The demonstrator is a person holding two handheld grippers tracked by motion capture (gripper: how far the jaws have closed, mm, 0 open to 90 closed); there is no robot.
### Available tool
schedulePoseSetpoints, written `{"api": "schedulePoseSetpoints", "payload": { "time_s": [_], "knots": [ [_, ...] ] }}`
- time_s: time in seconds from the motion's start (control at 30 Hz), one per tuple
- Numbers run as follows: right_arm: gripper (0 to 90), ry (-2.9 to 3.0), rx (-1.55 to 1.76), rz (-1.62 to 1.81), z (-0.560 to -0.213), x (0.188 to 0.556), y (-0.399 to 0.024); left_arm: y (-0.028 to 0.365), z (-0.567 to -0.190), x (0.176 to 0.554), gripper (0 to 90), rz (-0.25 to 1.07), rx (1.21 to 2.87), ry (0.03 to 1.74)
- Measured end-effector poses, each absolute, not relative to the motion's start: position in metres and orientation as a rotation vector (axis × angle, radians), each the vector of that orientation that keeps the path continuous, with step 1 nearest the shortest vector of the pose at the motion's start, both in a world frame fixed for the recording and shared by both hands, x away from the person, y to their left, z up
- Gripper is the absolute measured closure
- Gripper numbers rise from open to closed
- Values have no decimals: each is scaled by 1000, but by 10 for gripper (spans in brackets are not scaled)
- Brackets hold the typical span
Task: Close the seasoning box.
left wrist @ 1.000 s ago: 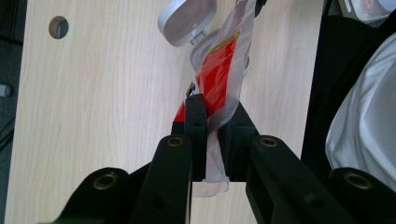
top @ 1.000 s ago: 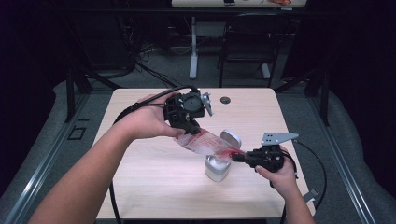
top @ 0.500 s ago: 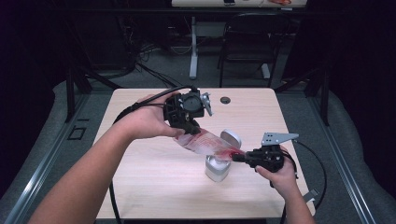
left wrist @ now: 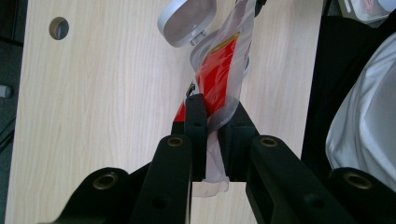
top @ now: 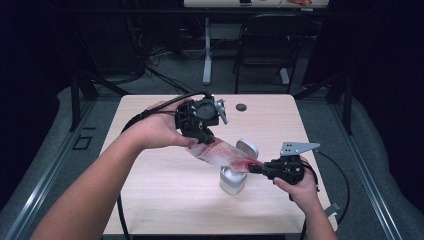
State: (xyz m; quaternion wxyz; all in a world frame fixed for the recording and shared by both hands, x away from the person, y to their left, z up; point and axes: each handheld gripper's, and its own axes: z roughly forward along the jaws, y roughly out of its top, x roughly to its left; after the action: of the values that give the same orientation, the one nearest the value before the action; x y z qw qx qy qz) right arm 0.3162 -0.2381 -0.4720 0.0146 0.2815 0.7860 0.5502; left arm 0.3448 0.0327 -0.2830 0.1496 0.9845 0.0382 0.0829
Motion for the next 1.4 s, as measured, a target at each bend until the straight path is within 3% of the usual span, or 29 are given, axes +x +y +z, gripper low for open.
{"api": "schedulePoseSetpoints", "payload": {
  "time_s": [1.4],
  "knots": [
    [887,2438,871,1720,-469,315,-239,34,-282,345,829,238,2825,106]
  ]
}}
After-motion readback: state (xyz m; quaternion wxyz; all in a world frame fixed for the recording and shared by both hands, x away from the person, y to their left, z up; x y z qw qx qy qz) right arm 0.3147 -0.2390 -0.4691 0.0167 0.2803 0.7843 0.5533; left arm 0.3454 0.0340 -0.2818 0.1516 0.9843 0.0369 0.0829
